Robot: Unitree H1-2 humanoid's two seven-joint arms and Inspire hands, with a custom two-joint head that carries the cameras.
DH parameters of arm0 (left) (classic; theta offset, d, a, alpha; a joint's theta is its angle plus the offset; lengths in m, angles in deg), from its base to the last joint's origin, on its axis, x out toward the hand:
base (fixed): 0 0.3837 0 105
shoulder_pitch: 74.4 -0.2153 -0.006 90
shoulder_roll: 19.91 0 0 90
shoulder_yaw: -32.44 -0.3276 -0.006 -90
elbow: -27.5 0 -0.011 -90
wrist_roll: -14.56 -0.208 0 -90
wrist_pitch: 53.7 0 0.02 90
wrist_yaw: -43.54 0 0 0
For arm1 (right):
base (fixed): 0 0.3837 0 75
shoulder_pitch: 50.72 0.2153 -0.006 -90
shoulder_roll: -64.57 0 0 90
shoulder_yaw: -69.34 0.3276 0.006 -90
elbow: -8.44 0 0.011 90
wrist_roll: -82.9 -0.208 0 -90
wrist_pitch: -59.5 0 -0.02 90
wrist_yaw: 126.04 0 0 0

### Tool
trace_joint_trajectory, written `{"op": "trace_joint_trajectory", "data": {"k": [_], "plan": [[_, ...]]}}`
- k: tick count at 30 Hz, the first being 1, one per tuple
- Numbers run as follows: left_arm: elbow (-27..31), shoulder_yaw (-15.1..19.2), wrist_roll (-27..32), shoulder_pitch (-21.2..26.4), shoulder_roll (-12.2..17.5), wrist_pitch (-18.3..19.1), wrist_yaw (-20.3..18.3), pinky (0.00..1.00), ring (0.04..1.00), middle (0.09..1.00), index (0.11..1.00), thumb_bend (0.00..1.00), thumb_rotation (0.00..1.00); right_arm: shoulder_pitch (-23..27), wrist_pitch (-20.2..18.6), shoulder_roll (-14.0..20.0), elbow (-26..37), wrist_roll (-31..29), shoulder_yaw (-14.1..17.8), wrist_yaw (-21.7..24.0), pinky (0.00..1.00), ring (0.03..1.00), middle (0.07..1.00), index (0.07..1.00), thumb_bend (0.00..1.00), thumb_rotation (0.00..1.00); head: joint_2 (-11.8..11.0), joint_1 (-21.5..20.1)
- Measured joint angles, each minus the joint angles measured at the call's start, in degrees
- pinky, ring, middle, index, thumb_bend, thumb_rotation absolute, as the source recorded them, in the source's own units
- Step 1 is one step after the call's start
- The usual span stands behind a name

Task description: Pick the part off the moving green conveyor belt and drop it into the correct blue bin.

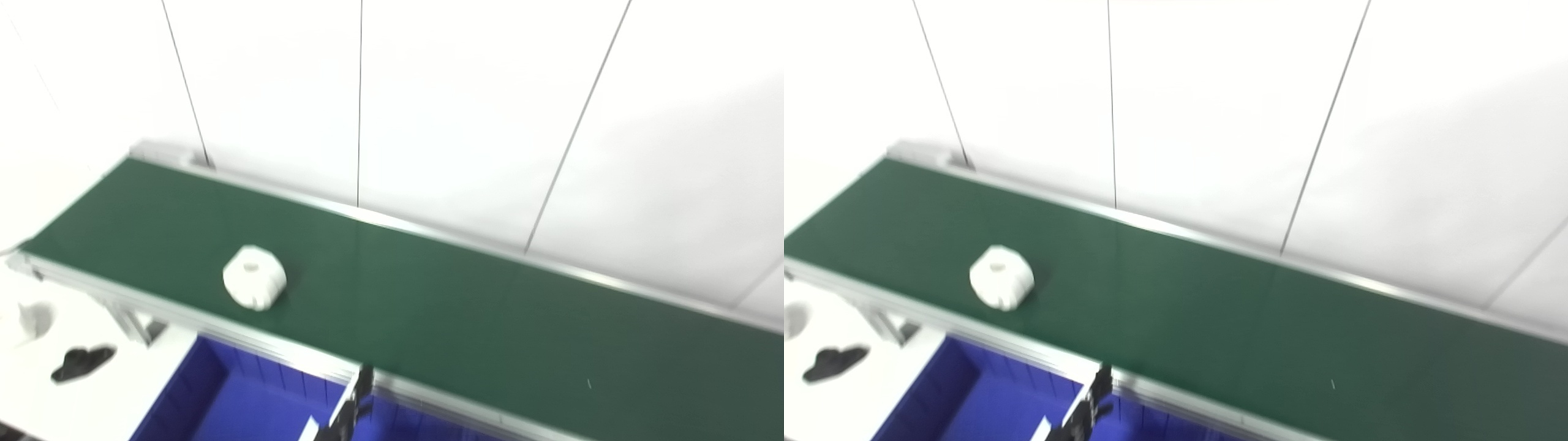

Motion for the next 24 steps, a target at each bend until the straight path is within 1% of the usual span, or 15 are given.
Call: {"op": "trace_joint_trajectory", "data": {"k": [2, 4, 6, 9, 11, 12, 13, 14, 15, 16, 18, 20, 21, 22, 24], "plan": [[-0.2, -0.93, 0.21, 0.4, 0.8, 0.0, 0.23, 0.94, 1.0, 1.0, 1.0, 0.84, 0.76, 0.15, 0.0, -0.26, 0.0, 0.27, 0.21, 0.23, 1.0, 1.0, 1.0, 1.0, 0.68, 1.0, 0.09, 0.09], [0.51, -1.22, 1.07, 0.46, 1.54, 0.02, 0.22, 0.9, 0.984, 1.0, 1.0, 0.87, 0.63, 0.32, 0.0, -0.57, 0.0, 0.49, 0.28, 0.43, 1.0, 1.0, 1.0, 1.0, 0.65, 1.0, 0.53, 0.26], [3.92, -0.97, 1.33, 0.07, 2.23, 0.13, 0.22, 0.88, 0.978, 0.994, 1.0, 0.88, 0.59, 0.28, 0.0, -0.92, 0.0, 0.5, 0.33, 0.64, 1.0, 1.0, 1.0, 1.0, 0.65, 1.0, 0.96, 0.35], [10.63, 0.77, -0.76, -0.43, 4.09, -0.13, -0.15, 0.88, 0.967, 0.972, 1.0, 0.94, 0.52, 0.13, 0.0, -1.14, 0.08, 0.65, 0.29, 0.78, 1.0, 1.0, 1.0, 1.0, 0.66, 1.0, 2.1, 0.18], [13.37, 2.38, -1.38, -0.18, 5.61, -0.13, -1.09, 0.9, 0.974, 0.962, 0.997, 0.98, 0.47, 0.1, 0.0, -1.27, 0.32, 0.69, 0.27, 0.78, 1.0, 1.0, 1.0, 1.0, 0.66, 1.0, 2.72, 0.0], [14.01, 3.01, -1.5, -0.01, 6.37, 0.03, -1.72, 0.93, 0.981, 0.965, 0.991, 0.99, 0.44, 0.06, 0.0, -1.32, 0.49, 0.7, 0.24, 0.78, 1.0, 1.0, 1.0, 1.0, 0.65, 1.0, 3.68, -0.17], [14.88, 3.81, -2.11, 0.18, 7.54, 1.18, -2.62, 0.94, 0.984, 0.966, 0.988, 0.99, 0.44, -0.08, 0.0, -1.4, 0.77, 0.71, 0.2, 0.76, 1.0, 1.0, 1.0, 1.0, 0.65, 1.0, 3.69, -0.18], [15.84, 4.56, -2.87, 0.64, 8.6, 2.09, -3.63, 0.97, 0.97, 0.955, 0.965, 1.0, 0.4, -0.27, 0.0, -1.47, 1.17, 0.73, 0.14, 0.76, 1.0, 1.0, 1.0, 1.0, 0.64, 1.0, 3.87, -0.18], [17.49, 5.03, -3.87, 1.04, 10.05, 3.68, -5.12, 0.98, 0.966, 0.952, 0.957, 1.0, 0.38, -0.44, 0.0, -1.55, 1.54, 0.74, 0.09, 0.76, 1.0, 1.0, 1.0, 1.0, 0.64, 1.0, 4.74, -0.26], [18.76, 5.54, -4.95, 1.63, 11.31, 4.61, -6.24, 0.86, 0.924, 0.936, 0.939, 1.0, 0.38, -0.56, 0.0, -1.61, 1.91, 0.77, 0.04, 0.76, 1.0, 1.0, 1.0, 1.0, 0.64, 1.0, 5.36, -0.35], [21.36, 7.15, -7.89, 3.92, 14.04, 7.37, -8.62, 0.79, 0.906, 0.93, 0.919, 1.0, 0.37, -0.59, 0.0, -1.67, 2.41, 0.79, -0.1, 0.78, 1.0, 1.0, 1.0, 1.0, 0.65, 1.0, 6.23, -0.35], [24.51, 8.57, -11.62, 7.02, 16.78, 12.26, -11.85, 0.77, 0.904, 0.93, 0.911, 1.0, 0.37, -0.54, 0.0, -1.66, 2.48, 0.75, -0.18, 0.81, 1.0, 1.0, 1.0, 1.0, 0.66, 1.0, 6.24, -0.35], [26.11, 8.99, -13.44, 8.77, 18.1, 14.47, -13.59, 0.76, 0.889, 0.911, 0.897, 1.0, 0.35, -0.54, 0.0, -1.65, 2.49, 0.66, -0.18, 0.85, 1.0, 1.0, 1.0, 1.0, 0.66, 1.0, 6.76, -0.44], [27.68, 9.22, -16.31, 10.22, 19.06, 16.38, -15.15, 0.78, 0.876, 0.887, 0.877, 1.0, 0.3, -0.58, 0.0, -1.66, 2.5, 0.49, -0.18, 0.93, 1.0, 1.0, 1.0, 1.0, 0.66, 1.0, 7.03, -0.44], [29.38, 9.22, -21.31, 13.19, 20.33, 18.49, -17.65, 0.8, 0.857, 0.849, 0.846, 1.0, 0.26, -0.68, 0.0, -1.64, 2.56, 0.37, -0.21, 1.01, 1.0, 1.0, 1.0, 1.0, 0.65, 1.0, 7.47, -0.44]]}}
